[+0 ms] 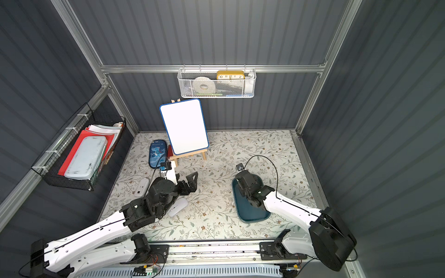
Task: Put the mouse in the storage box
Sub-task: Move the storage box to the center of the board.
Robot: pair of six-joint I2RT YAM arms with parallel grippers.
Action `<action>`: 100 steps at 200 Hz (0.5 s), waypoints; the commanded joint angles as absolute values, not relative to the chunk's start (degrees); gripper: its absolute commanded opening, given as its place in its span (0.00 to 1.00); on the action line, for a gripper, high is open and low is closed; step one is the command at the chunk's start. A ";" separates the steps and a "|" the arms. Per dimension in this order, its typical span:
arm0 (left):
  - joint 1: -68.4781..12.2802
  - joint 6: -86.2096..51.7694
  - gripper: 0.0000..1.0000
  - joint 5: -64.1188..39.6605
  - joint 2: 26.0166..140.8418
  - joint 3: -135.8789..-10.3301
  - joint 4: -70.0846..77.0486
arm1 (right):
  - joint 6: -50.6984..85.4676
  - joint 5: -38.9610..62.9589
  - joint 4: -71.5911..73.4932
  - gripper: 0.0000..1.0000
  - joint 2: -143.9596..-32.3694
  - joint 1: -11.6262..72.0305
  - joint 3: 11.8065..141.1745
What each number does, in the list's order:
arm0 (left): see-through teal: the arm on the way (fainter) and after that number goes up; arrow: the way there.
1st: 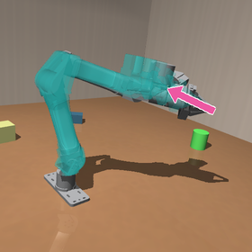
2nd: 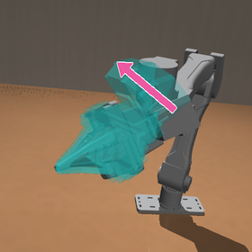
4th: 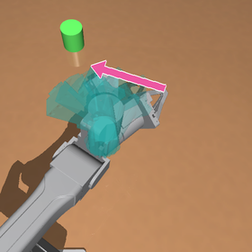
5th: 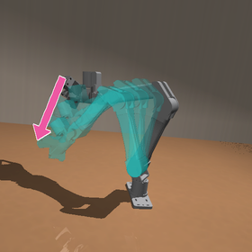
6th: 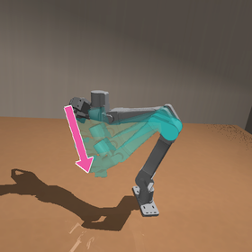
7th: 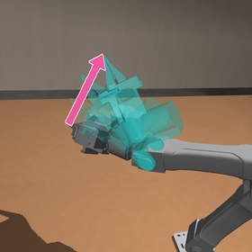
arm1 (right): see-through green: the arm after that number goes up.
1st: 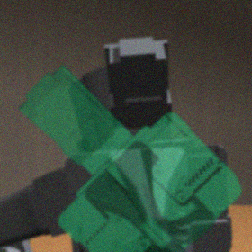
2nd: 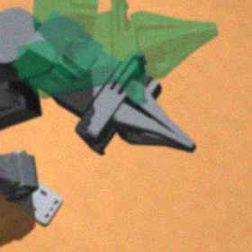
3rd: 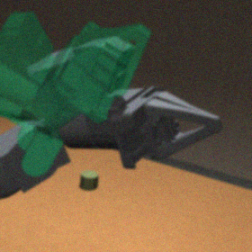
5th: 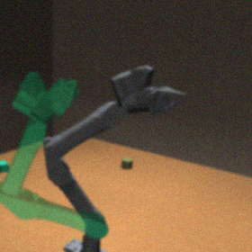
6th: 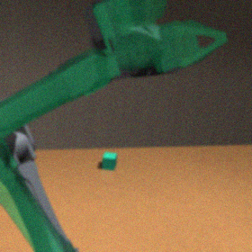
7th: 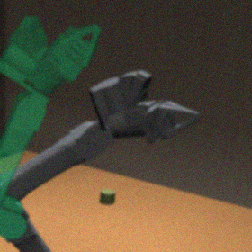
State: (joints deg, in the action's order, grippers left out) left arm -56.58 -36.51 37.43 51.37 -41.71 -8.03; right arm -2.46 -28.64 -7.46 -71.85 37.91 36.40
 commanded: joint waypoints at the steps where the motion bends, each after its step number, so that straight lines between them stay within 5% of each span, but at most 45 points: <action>1: -56.25 -38.33 0.99 38.32 51.13 -41.95 -8.45 | -9.62 -33.29 1.39 0.03 -73.30 37.59 36.10; 100: -56.07 -35.78 0.99 34.82 53.95 -41.95 -6.60 | -18.63 -29.63 16.01 0.02 -81.73 34.57 32.89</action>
State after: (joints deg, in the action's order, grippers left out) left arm -56.58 -37.04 35.94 54.26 -41.74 -7.66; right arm -16.21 -31.09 8.91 -79.64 35.27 33.80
